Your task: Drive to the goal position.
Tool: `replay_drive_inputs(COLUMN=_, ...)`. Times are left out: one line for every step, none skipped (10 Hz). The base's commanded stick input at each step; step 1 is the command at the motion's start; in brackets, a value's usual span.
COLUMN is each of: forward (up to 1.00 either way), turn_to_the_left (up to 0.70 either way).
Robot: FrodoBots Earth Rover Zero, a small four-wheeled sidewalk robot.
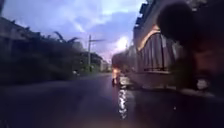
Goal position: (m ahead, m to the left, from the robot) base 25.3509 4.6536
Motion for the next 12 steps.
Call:
replay_drive_inputs(forward=0.70, turn_to_the_left=0.00)
replay_drive_inputs(forward=0.70, turn_to_the_left=0.00)
replay_drive_inputs(forward=0.70, turn_to_the_left=0.00)
replay_drive_inputs(forward=0.70, turn_to_the_left=0.00)
replay_drive_inputs(forward=0.70, turn_to_the_left=0.00)
replay_drive_inputs(forward=0.70, turn_to_the_left=0.00)
replay_drive_inputs(forward=0.70, turn_to_the_left=0.00)
replay_drive_inputs(forward=0.70, turn_to_the_left=0.00)
replay_drive_inputs(forward=0.70, turn_to_the_left=-0.31)
replay_drive_inputs(forward=0.70, turn_to_the_left=-0.35)
replay_drive_inputs(forward=0.70, turn_to_the_left=-0.35)
replay_drive_inputs(forward=0.70, turn_to_the_left=-0.35)
